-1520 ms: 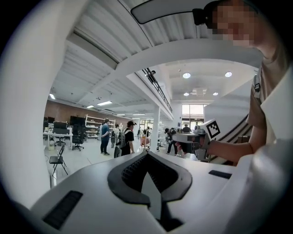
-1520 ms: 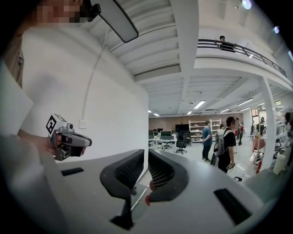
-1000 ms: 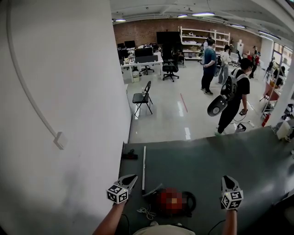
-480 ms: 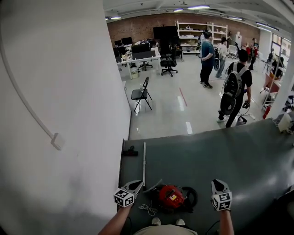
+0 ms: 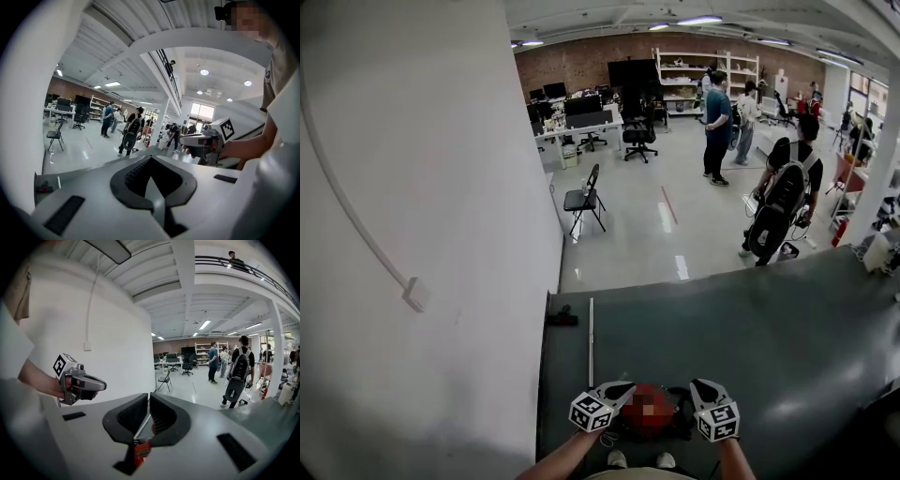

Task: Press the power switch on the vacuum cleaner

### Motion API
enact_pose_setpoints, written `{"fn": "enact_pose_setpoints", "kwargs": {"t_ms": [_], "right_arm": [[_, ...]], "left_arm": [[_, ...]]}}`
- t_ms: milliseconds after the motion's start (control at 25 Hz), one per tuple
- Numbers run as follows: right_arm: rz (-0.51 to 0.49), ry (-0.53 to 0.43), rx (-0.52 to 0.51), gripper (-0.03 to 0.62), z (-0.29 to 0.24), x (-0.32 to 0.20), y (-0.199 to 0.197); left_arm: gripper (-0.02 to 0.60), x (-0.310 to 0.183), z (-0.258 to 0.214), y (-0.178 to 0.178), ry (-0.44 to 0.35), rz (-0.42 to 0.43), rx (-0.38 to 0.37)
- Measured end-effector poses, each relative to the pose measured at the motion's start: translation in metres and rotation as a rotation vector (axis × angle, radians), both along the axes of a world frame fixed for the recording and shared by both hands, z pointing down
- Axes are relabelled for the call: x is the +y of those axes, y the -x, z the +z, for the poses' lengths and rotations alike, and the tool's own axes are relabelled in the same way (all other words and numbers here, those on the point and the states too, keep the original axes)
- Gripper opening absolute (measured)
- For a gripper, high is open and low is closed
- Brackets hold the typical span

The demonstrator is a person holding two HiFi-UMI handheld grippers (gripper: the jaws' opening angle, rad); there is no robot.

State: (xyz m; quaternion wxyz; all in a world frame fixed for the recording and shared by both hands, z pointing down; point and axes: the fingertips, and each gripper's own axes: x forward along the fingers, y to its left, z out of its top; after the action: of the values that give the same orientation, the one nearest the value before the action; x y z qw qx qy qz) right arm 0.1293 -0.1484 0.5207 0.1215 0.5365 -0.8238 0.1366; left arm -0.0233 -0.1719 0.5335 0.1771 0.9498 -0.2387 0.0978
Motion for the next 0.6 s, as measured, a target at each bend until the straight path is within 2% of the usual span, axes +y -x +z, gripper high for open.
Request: {"fn": "enact_pose_setpoints", "kwargs": {"t_ms": [280, 600], "right_arm": [[-0.044, -0.034, 0.027, 0.011, -0.004, 0.002, 0.018], [-0.023, -0.05, 0.006, 0.008, 0.0, 0.028, 0.011]], "left_arm": [[0.006, 0.015, -0.015, -0.043, -0.022, 0.074, 0.03], [0.006, 0.045, -0.001, -0.05, 0.024, 0.075, 0.054]]}}
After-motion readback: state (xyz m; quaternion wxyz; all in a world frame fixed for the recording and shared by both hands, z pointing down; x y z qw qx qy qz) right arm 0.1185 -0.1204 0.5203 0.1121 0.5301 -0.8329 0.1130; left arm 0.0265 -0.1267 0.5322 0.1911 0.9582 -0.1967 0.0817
